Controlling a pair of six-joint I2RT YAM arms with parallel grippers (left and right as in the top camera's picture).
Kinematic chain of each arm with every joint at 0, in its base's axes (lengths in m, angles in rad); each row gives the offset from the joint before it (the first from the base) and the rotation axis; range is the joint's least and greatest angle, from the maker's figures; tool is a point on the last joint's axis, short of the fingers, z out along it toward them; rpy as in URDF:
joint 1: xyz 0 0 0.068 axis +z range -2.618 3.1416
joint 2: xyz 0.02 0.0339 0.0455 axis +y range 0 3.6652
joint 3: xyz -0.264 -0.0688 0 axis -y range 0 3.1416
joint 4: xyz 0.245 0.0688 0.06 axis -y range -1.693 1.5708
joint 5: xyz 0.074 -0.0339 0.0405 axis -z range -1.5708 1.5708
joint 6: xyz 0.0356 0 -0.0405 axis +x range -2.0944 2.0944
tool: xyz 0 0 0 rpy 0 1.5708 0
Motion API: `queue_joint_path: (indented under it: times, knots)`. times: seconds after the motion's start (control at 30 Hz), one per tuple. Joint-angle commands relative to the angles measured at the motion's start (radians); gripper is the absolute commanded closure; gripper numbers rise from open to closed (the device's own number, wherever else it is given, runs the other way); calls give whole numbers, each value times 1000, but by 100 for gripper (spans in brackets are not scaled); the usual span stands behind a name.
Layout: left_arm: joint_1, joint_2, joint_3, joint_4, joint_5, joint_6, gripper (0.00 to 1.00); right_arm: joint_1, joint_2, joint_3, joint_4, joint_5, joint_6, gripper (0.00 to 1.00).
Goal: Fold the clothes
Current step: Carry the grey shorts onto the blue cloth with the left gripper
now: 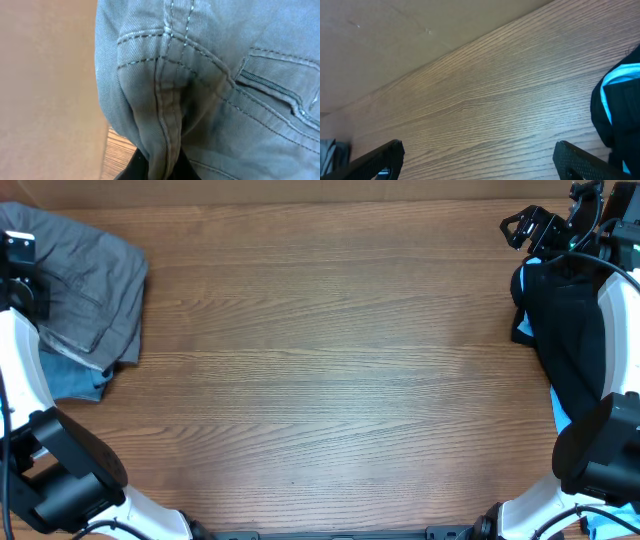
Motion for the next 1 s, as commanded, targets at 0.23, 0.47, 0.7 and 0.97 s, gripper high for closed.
queue_joint_path:
  times: [0.23,0.47,0.7,0.97]
  knots:
    - [69,140,33,74,-49,-2,96,1,-3,0,2,0,-1,0]
    - [148,181,33,125,53,-11,93,1,-3,0,2,0,-1,0]
    - [175,250,33,143,45,-12,86,1,-3,0,2,0,-1,0]
    - [178,224,89,152,-74,-359,0,1,-3,0,2,0,-1,0]
